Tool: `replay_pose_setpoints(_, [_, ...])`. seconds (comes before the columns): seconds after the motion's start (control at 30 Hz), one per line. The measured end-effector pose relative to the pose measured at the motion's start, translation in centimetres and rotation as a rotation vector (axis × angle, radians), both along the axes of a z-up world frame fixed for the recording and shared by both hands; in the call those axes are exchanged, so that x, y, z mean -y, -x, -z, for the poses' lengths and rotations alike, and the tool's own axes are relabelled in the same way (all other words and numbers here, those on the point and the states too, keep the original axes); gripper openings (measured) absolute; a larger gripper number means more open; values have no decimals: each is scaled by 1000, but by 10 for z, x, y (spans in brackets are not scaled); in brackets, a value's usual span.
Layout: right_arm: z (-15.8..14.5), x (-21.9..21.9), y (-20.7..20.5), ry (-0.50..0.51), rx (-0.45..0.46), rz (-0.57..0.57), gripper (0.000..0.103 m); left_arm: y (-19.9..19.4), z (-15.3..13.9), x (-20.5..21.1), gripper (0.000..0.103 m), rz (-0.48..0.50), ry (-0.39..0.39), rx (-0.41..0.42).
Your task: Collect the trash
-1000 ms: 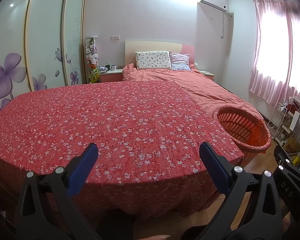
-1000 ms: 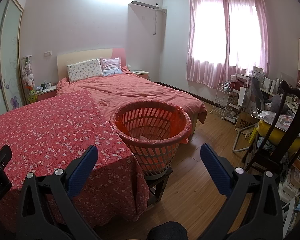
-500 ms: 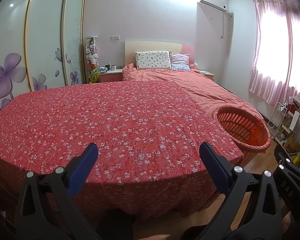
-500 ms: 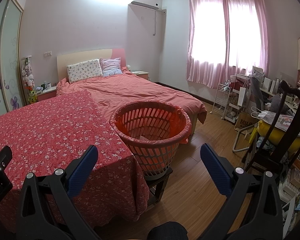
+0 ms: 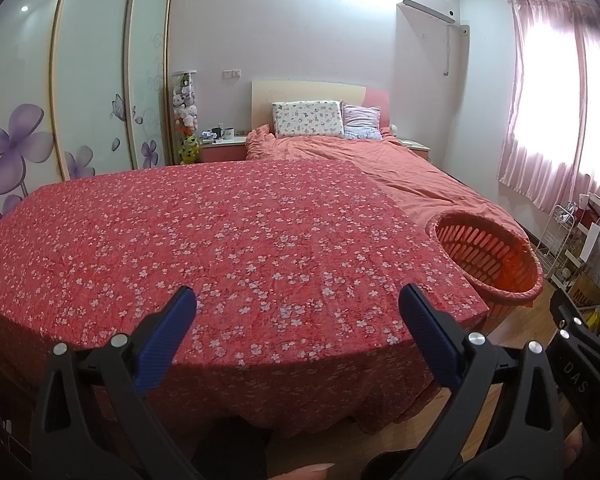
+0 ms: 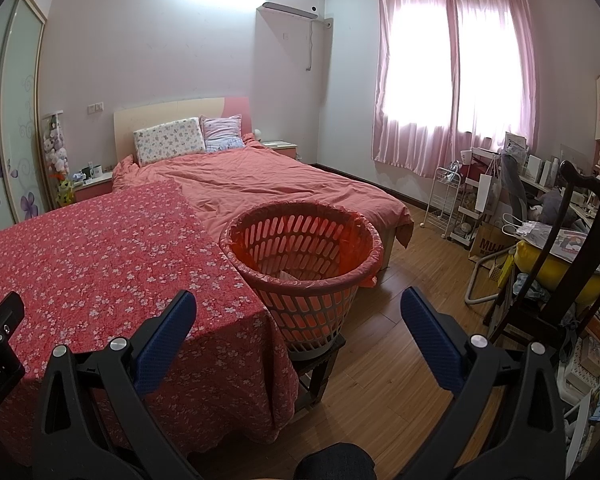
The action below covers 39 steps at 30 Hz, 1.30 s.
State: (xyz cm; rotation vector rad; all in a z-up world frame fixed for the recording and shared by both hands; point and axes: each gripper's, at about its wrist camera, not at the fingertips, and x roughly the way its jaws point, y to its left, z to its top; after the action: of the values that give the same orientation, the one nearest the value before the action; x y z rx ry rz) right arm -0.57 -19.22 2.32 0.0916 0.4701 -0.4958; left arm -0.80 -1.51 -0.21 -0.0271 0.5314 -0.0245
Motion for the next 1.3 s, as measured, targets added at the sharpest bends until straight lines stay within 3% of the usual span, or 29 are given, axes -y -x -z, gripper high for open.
replay_pose_setpoints(1.3, [0, 0, 0, -1, 0, 0, 101, 1, 3, -7, 99, -10, -5, -4])
